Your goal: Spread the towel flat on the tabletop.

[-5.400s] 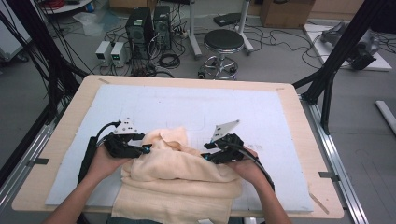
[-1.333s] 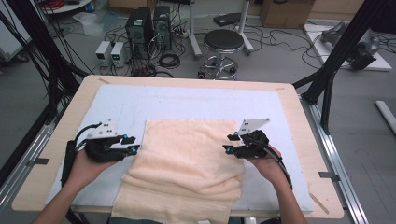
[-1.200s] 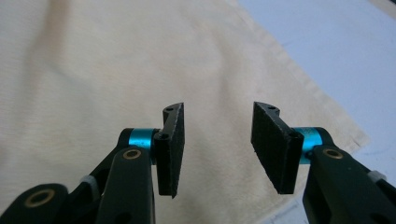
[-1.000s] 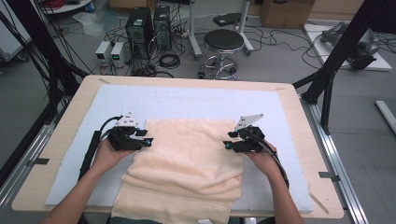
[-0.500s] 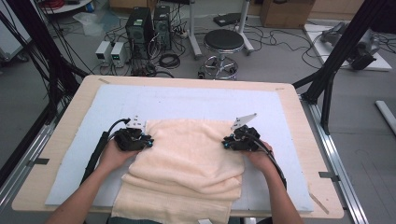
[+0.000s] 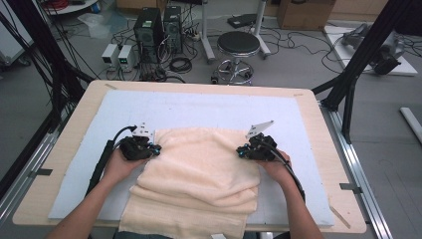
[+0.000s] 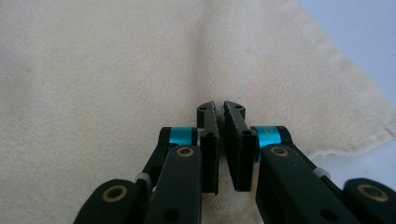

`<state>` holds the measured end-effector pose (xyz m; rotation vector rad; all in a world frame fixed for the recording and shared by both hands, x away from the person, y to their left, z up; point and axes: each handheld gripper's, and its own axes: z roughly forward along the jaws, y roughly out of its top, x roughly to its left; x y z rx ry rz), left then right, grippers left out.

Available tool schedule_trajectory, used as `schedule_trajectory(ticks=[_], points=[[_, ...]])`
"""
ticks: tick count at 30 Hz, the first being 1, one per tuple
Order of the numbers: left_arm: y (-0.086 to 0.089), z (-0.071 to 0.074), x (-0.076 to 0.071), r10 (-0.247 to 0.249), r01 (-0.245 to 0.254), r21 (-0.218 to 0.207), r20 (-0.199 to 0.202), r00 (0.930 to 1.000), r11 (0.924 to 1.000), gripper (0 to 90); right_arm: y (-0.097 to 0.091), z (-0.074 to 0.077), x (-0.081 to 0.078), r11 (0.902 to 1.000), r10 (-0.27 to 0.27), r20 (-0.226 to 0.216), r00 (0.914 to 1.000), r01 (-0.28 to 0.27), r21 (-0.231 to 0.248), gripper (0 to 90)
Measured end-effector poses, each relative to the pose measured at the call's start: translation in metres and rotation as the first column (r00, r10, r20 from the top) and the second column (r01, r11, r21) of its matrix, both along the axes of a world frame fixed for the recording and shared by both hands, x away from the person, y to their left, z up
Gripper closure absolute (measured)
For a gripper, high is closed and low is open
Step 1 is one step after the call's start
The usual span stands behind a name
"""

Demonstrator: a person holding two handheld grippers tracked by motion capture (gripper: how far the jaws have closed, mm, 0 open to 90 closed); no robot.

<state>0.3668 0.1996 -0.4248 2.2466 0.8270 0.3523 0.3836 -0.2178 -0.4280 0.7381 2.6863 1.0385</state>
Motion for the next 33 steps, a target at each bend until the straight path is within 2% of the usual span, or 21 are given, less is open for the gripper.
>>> schedule_trajectory(ticks=[7,9,12,14,16,17,18,19,20,21,22,23,24,25,26,28,30,32,33], points=[[0.006,0.016,-0.012,-0.016,0.017,-0.031,0.029,0.9995,0.9994,86.0,0.0,0.015,-0.012,0.9992,0.017,0.028,0.9995,-0.018,0.035,85.0],[0.008,0.021,-0.016,-0.02,0.021,-0.051,0.034,0.9992,0.9985,86.0,-0.003,0.02,-0.016,0.9977,0.026,0.021,0.9995,-0.027,0.062,85.0],[0.011,0.028,-0.02,-0.024,0.027,-0.078,0.039,0.9989,0.9966,86.0,-0.005,0.027,-0.021,0.9964,0.036,0.008,0.9993,-0.036,0.077,85.0],[0.014,0.031,-0.016,-0.013,0.016,-0.09,0.038,0.9992,0.9958,86.1,-0.005,0.032,-0.021,0.9958,0.046,0.016,0.9988,-0.047,0.079,85.0],[0.015,0.036,-0.001,0.038,-0.033,-0.107,0.043,0.9984,0.9936,86.3,-0.003,0.04,-0.011,0.996,0.041,0.015,0.999,-0.042,0.079,85.1],[0.015,0.041,0.009,0.067,-0.06,-0.123,0.054,0.9963,0.9906,86.4,-0.002,0.046,-0.002,0.9969,0.039,0.042,0.9984,-0.041,0.067,85.2],[0.014,0.049,0.022,0.108,-0.097,-0.138,0.07,0.9917,0.9857,86.5,0.0,0.054,0.008,0.9978,0.026,0.049,0.9984,-0.029,0.059,85.3],[0.013,0.059,0.037,0.143,-0.13,-0.145,0.087,0.9858,0.9809,86.5,0.002,0.066,0.022,0.9985,0.016,0.077,0.9969,-0.02,0.051,85.5],[0.011,0.072,0.052,0.178,-0.159,-0.149,0.122,0.9764,0.9759,86.5,0.004,0.08,0.035,0.999,-0.003,0.109,0.9941,-0.002,0.044,85.5],[0.008,0.089,0.07,0.222,-0.195,-0.162,0.177,0.9588,0.9675,86.4,0.006,0.096,0.049,0.9989,-0.026,0.145,0.989,0.02,0.042,85.4],[0.006,0.1,0.081,0.243,-0.213,-0.155,0.212,0.9464,0.9646,84.4,0.009,0.116,0.067,0.9974,-0.068,0.189,0.9797,0.062,0.036,83.6],[0.004,0.111,0.091,0.296,-0.269,-0.136,0.256,0.9203,0.9536,78.0,0.01,0.126,0.075,0.9947,-0.102,0.224,0.9693,0.096,0.036,77.4],[0.004,0.117,0.1,0.332,-0.305,-0.143,0.243,0.9115,0.9418,68.5,0.011,0.135,0.084,0.9895,-0.144,0.267,0.9529,0.14,0.037,68.1],[0.005,0.118,0.105,0.326,-0.297,-0.164,0.203,0.9232,0.9408,62.4,0.011,0.139,0.093,0.9842,-0.177,0.264,0.9482,0.172,0.041,57.4],[0.006,0.115,0.106,0.313,-0.286,-0.157,0.192,0.9301,0.9454,61.8,0.011,0.137,0.098,0.9767,-0.214,0.24,0.9467,0.207,0.058,53.3],[0.006,0.101,0.103,0.29,-0.272,-0.12,0.173,0.9414,0.9548,60.3,0.012,0.123,0.101,0.9784,-0.206,0.176,0.9626,0.199,0.056,52.8],[0.008,0.08,0.095,0.262,-0.248,-0.107,0.144,0.9541,0.9627,58.7,0.013,0.105,0.095,0.9836,-0.179,0.158,0.9711,0.18,0.009,52.4],[0.01,0.061,0.088,0.247,-0.241,-0.07,0.098,0.9642,0.9681,58.7,0.012,0.085,0.086,0.9868,-0.16,0.133,0.9781,0.162,-0.003,51.8],[0.01,0.052,0.084,0.233,-0.229,-0.059,0.079,0.9693,0.9717,58.2,0.012,0.078,0.084,0.9869,-0.157,0.083,0.9842,0.159,-0.026,50.6]])
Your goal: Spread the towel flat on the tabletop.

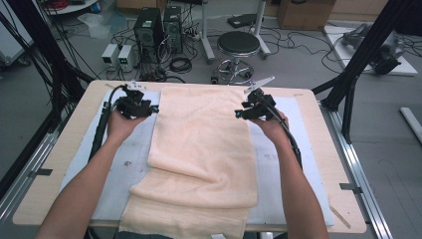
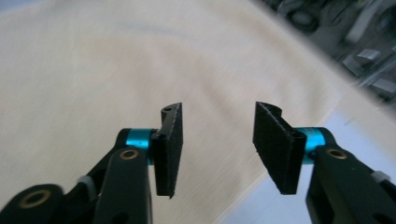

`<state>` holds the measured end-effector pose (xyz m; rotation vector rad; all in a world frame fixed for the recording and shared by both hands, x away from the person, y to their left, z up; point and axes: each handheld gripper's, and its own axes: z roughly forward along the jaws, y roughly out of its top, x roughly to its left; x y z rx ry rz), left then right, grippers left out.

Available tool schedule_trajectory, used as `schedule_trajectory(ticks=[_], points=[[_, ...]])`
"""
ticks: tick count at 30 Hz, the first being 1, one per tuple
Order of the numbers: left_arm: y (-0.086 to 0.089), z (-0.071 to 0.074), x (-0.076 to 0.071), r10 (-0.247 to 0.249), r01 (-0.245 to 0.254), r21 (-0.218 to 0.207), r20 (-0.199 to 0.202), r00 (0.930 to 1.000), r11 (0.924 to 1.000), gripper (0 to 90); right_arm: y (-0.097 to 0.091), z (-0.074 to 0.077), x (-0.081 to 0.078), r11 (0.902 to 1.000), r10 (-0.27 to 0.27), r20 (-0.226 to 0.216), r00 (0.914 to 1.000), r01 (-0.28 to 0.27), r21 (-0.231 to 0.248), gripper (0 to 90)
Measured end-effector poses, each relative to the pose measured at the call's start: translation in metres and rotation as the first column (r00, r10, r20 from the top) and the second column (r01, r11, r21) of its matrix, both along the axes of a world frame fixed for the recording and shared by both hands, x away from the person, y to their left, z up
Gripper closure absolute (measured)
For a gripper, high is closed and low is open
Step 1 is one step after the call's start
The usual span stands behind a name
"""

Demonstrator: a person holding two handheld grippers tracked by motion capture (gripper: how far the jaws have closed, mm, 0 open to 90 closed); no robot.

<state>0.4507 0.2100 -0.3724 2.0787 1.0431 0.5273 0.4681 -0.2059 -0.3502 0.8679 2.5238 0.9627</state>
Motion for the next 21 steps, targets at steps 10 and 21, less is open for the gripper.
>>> schedule_trajectory(ticks=[10,21], points=[[-0.001,-0.025,-0.05,-0.141,0.14,-0.032,-0.027,0.9896,0.9896,53.4,-0.018,-0.026,-0.053,0.9967,0.045,0.004,0.999,-0.045,0.068,51.1],[0.01,-0.023,-0.117,-0.252,0.253,-0.067,0.017,0.9675,0.9652,49.1,-0.012,-0.034,-0.116,0.9839,0.172,-0.014,0.9849,-0.172,0.05,45.9]])
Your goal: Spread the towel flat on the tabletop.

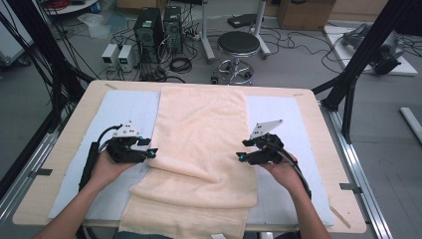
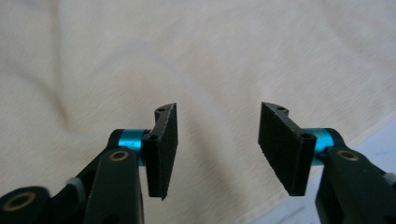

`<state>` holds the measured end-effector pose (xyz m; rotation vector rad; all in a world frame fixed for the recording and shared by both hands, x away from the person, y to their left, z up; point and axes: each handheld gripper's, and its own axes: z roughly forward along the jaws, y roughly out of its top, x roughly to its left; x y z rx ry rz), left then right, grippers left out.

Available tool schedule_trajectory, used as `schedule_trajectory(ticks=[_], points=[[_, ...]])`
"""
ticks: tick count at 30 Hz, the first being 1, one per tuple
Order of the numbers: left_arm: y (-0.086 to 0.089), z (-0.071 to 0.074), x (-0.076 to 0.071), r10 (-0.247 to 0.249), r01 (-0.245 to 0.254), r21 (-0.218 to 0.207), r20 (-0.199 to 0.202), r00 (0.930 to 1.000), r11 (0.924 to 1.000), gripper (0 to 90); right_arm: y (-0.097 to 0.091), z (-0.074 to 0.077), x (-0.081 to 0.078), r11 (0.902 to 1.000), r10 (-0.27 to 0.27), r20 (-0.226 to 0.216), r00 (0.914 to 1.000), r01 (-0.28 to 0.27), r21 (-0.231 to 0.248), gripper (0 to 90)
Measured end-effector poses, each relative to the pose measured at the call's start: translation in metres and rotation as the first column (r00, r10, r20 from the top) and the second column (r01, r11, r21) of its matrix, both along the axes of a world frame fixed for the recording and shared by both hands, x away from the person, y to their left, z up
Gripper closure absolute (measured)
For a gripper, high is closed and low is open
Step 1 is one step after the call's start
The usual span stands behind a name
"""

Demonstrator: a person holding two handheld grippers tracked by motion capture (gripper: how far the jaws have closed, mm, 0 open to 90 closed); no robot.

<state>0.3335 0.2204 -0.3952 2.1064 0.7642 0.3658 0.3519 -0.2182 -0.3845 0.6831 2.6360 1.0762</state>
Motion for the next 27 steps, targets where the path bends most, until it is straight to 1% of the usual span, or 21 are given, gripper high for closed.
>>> schedule_trajectory(ticks=[1,3,4,5,7,8,10,11,13,14,15,16,17,19,21,22,23,24,25,26,27], points=[[0.001,0.001,-0.006,0.0,0.0,-0.009,0.008,1.0,1.0,49.2,0.002,0.001,-0.005,0.9999,0.014,-0.002,0.9999,-0.014,0.002,46.3],[0.004,0.003,-0.018,-0.006,0.006,-0.022,0.02,0.9998,0.9997,49.1,0.004,0.001,-0.016,0.9993,0.036,0.033,0.9988,-0.036,0.007,46.7],[0.005,0.002,-0.024,-0.013,0.014,-0.025,0.029,0.9995,0.9996,49.2,0.005,0.001,-0.021,0.999,0.043,0.029,0.9987,-0.043,0.011,46.7],[0.006,0.001,-0.03,-0.021,0.021,-0.026,0.029,0.9994,0.9994,49.5,0.006,0.001,-0.025,0.9986,0.049,0.03,0.9984,-0.05,0.019,46.7],[0.008,-0.002,-0.04,-0.034,0.035,-0.026,0.029,0.999,0.9991,49.5,0.006,-0.001,-0.033,0.9978,0.064,0.032,0.9975,-0.064,0.016,46.8],[0.008,-0.004,-0.045,-0.044,0.045,-0.026,0.031,0.9985,0.9987,50.4,0.006,-0.002,-0.037,0.9975,0.066,0.031,0.9973,-0.067,0.023,46.9],[0.009,-0.009,-0.054,-0.063,0.063,-0.024,0.017,0.9979,0.9977,51.2,0.005,-0.005,-0.044,0.9958,0.08,0.023,0.9965,-0.081,0.042,47.4],[0.009,-0.011,-0.058,-0.077,0.077,-0.026,0.011,0.997,0.9967,51.2,0.004,-0.006,-0.048,0.9952,0.087,0.022,0.996,-0.088,0.043,47.5],[0.008,-0.014,-0.064,-0.114,0.114,-0.019,-0.001,0.9934,0.9933,53.2,0.004,-0.008,-0.055,0.9929,0.107,0.012,0.9942,-0.107,0.051,48.1],[0.007,-0.016,-0.066,-0.133,0.133,-0.005,-0.007,0.991,0.9911,54.2,0.004,-0.01,-0.06,0.9917,0.118,0.006,0.993,-0.118,0.051,48.7],[0.006,-0.018,-0.067,-0.15,0.15,0.008,-0.016,0.9886,0.9887,54.9,0.004,-0.012,-0.063,0.9903,0.133,0.009,0.9911,-0.133,0.041,49.5],[0.005,-0.021,-0.066,-0.155,0.155,0.027,-0.026,0.9876,0.9875,55.9,0.005,-0.015,-0.066,0.9901,0.139,0.005,0.9903,-0.139,0.02,50.1],[0.003,-0.025,-0.065,-0.15,0.152,0.042,-0.038,0.988,0.9875,56.4,0.006,-0.019,-0.068,0.9894,0.145,-0.004,0.9894,-0.145,-0.002,50.9],[0.0,-0.031,-0.06,-0.161,0.165,0.059,-0.068,0.9846,0.9845,59.1,0.006,-0.028,-0.07,0.9887,0.144,-0.017,0.9894,-0.145,-0.039,53.2],[-0.005,-0.037,-0.057,-0.166,0.173,0.075,-0.091,0.982,0.9821,61.2,0.007,-0.038,-0.068,0.9872,0.139,-0.052,0.989,-0.142,-0.072,57.6],[-0.008,-0.039,-0.057,-0.177,0.186,0.09,-0.1,0.9791,0.9784,63.0,0.009,-0.044,-0.067,0.9854,0.14,-0.068,0.9878,-0.146,-0.087,59.3],[-0.009,-0.04,-0.057,-0.179,0.186,0.085,-0.083,0.9803,0.9788,63.5,0.008,-0.046,-0.068,0.988,0.138,-0.064,0.9883,-0.142,-0.06,63.3],[-0.009,-0.039,-0.056,-0.183,0.191,0.091,-0.09,0.9789,0.9773,67.3,0.007,-0.047,-0.067,0.9902,0.129,-0.072,0.989,-0.132,-0.045,66.1],[-0.01,-0.039,-0.057,-0.18,0.187,0.095,-0.078,0.9805,0.9777,72.6,0.007,-0.048,-0.068,0.9918,0.12,-0.079,0.9896,-0.123,-0.034,72.8],[-0.011,-0.04,-0.057,-0.178,0.184,0.101,-0.071,0.9815,0.9776,81.0,0.007,-0.048,-0.068,0.991,0.128,-0.066,0.9895,-0.13,-0.031,78.7],[-0.013,-0.04,-0.058,-0.175,0.181,0.104,-0.065,0.9824,0.9779,83.4,0.007,-0.048,-0.069,0.9903,0.131,-0.058,0.9897,-0.133,-0.038,82.5]])
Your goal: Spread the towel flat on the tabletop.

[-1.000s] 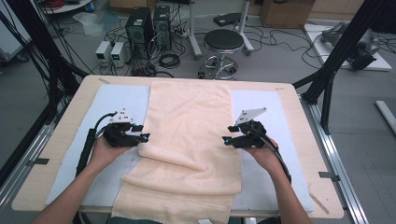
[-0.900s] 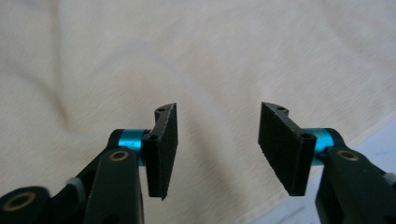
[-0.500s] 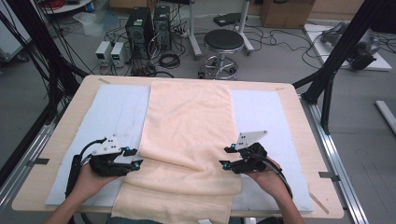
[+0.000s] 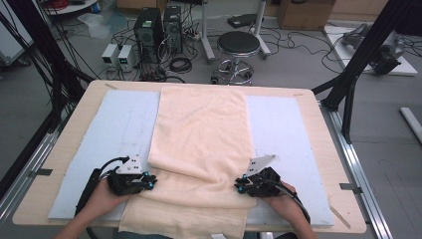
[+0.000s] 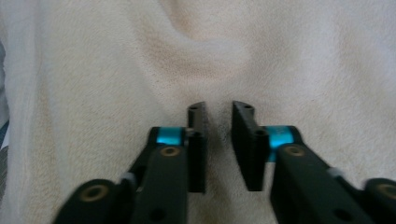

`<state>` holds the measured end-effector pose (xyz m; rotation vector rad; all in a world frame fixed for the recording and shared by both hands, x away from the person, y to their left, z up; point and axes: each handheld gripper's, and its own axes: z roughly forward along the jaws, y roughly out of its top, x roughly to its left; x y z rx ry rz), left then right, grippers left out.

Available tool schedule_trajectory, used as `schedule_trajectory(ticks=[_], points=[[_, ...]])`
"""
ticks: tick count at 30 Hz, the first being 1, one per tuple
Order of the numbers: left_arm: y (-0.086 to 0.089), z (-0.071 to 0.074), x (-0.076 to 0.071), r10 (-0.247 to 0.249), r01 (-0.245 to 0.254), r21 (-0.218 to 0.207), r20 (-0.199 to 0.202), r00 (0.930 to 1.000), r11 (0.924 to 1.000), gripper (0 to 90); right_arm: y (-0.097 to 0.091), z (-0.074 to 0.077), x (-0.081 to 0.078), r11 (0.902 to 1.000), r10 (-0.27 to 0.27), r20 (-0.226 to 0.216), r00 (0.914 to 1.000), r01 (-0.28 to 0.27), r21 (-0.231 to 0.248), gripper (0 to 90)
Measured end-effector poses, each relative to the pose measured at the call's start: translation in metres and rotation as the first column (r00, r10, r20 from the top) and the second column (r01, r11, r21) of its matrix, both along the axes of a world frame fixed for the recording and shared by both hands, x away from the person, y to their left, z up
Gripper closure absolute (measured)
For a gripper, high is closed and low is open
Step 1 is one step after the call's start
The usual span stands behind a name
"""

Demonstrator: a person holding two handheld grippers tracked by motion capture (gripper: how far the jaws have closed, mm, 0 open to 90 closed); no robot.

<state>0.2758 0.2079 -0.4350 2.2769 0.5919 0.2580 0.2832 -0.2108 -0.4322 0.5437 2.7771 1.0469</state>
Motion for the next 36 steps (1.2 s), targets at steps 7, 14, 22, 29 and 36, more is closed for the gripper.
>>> schedule_trajectory(ticks=[7,14,22,29,36], points=[[0.008,0.02,0.0,0.047,-0.045,-0.086,0.024,0.9986,0.9953,86.6,-0.002,0.022,0.007,0.9998,-0.004,0.028,0.9996,0.004,0.017,87.1],[0.01,0.043,0.027,0.173,-0.157,-0.161,0.084,0.9814,0.9743,86.9,-0.006,0.055,0.042,0.9976,-0.069,0.118,0.9906,0.068,0.012,87.1],[-0.001,0.028,0.086,0.33,-0.319,-0.156,0.053,0.9425,0.935,78.4,-0.004,0.046,0.103,0.98,-0.199,0.083,0.9765,0.197,0.029,73.7],[0.006,0.034,0.069,0.263,-0.251,-0.144,0.071,0.9621,0.9571,63.6,0.001,0.053,0.075,0.9912,-0.119,0.108,0.987,0.112,0.071,63.3],[0.02,0.03,0.031,0.157,-0.143,-0.13,0.107,0.9819,0.9812,57.6,0.015,0.047,0.033,0.9961,-0.007,0.11,0.9939,-0.003,0.089,56.7]])
